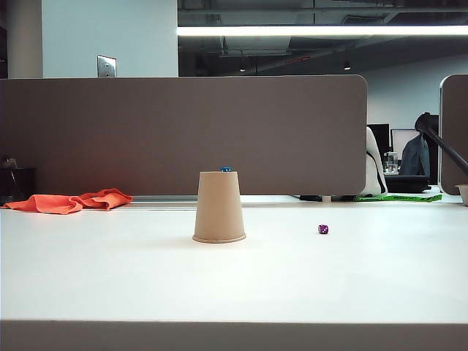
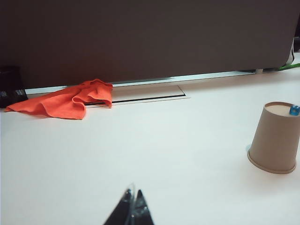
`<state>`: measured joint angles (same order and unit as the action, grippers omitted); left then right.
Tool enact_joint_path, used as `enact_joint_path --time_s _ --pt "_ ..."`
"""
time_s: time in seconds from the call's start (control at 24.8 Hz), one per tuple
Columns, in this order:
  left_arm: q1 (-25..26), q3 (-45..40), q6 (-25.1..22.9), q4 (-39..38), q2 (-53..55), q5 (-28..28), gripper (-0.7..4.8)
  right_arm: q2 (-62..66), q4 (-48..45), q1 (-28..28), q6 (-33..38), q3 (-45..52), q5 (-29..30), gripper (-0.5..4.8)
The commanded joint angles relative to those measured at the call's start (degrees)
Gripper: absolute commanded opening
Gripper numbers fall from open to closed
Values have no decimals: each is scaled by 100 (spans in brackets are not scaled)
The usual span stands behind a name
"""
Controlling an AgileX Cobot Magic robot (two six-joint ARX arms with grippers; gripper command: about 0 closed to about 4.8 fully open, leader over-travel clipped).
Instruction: Throw the dice onto the paper cup, compare its value with the values of the other dice on the table, place the die with the higher value on the paper cup, and take no action if both dice have the same value.
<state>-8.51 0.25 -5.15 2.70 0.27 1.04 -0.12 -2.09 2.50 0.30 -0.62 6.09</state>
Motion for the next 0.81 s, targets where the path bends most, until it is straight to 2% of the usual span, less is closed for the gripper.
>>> enact_joint_path --time_s 0.04,0.12,0.32,0.52,0.81 --pt "2 15 -251 31 4 195 -6 0 -68 0 -72 -26 2 -1" --pt "2 15 -503 50 2 282 -6 0 -68 2 -212 -26 4 -1" --pt "2 15 -317 105 2 254 -6 0 -70 0 -203 -26 2 -1" --pt "2 15 -304 101 2 -385 -6 0 -72 2 -199 -26 2 -1" --pt "2 15 -323 79 2 -382 -6 0 -72 0 -199 -26 4 -1"
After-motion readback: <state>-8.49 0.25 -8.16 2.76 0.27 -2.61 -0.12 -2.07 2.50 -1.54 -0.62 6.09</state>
